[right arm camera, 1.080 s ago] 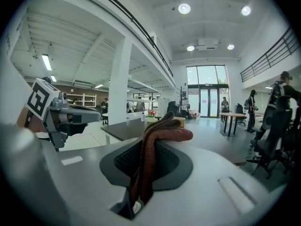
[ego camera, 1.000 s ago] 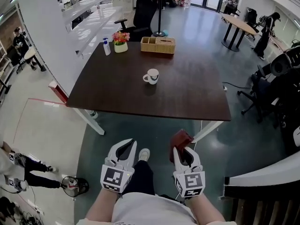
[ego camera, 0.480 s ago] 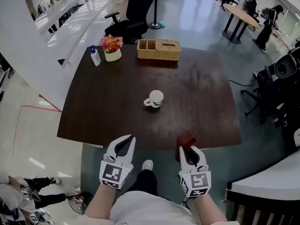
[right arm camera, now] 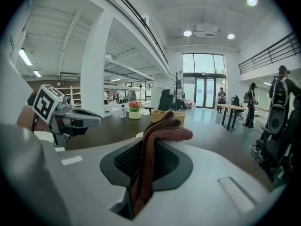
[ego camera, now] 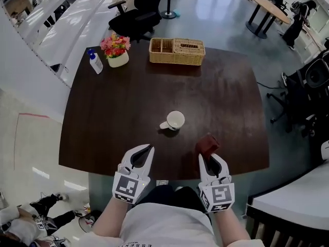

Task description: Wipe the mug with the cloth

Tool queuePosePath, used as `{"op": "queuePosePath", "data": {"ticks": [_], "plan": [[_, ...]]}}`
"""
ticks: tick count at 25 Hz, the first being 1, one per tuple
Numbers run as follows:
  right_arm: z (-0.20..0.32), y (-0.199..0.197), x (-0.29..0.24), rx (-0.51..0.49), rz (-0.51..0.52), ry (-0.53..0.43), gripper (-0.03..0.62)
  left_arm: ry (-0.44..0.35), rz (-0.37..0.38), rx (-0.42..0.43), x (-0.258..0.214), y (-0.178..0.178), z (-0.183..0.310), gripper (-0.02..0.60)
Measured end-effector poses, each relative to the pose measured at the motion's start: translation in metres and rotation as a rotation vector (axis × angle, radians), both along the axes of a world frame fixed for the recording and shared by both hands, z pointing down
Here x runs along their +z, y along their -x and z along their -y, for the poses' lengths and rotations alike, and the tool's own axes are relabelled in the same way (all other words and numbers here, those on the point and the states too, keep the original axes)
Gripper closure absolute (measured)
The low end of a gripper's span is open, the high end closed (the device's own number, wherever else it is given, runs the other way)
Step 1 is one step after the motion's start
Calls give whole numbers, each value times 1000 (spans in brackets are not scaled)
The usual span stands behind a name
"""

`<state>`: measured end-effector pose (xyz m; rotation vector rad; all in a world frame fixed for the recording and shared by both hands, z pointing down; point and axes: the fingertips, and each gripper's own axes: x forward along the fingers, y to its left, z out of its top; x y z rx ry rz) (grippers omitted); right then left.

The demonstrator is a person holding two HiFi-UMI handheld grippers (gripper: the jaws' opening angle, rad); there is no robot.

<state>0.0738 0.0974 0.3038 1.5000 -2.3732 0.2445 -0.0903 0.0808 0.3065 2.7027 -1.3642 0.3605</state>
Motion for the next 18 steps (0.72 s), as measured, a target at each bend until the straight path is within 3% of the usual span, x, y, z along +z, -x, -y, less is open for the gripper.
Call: {"op": "queuePosePath", "data": {"ticks": [10,18], "plan": [[49,14,50,-189,14,67,516,76,7,31,71,-14,52,575],[57,21,83,-312,50,196,516,91,134,104,109,-42,82,456]]}}
